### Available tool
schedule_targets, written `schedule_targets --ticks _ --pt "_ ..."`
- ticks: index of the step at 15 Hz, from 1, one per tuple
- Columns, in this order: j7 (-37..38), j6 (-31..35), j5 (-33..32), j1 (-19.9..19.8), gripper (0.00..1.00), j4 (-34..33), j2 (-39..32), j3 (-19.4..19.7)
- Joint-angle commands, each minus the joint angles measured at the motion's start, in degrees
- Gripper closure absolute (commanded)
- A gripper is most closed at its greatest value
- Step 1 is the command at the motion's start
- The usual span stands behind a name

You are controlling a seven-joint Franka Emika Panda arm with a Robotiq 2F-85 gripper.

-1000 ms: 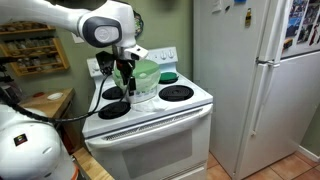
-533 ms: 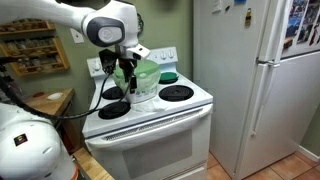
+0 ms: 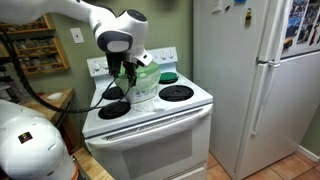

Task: Open the lid on the bin and put the paper towel into it then close it

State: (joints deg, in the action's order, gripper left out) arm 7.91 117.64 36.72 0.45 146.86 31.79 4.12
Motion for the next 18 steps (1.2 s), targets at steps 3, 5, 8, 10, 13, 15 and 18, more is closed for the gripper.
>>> schedule_targets --ticks 3,5,8,10,13,15,18 --pt "-11.4 -0.2 11.0 1.0 0.00 -3.8 -6.6 2.7" --pt "-9.5 -0.5 9.3 -0.8 0.00 -2.9 -5.1 0.8" --pt "-10.6 -0.5 10.1 -0.8 0.00 -3.7 -6.3 1.0" --pt "-12.2 0.7 13.6 -0.3 0.00 -4.5 -8.6 1.6" --pt "-16.5 0.2 21.2 0.3 0.00 -5.2 -10.4 2.4" --pt "-19.0 -0.2 24.7 -0.2 0.00 -5.8 -11.8 2.1" --pt "-22.2 -0.3 28.1 -0.9 0.00 -6.7 -14.2 1.9"
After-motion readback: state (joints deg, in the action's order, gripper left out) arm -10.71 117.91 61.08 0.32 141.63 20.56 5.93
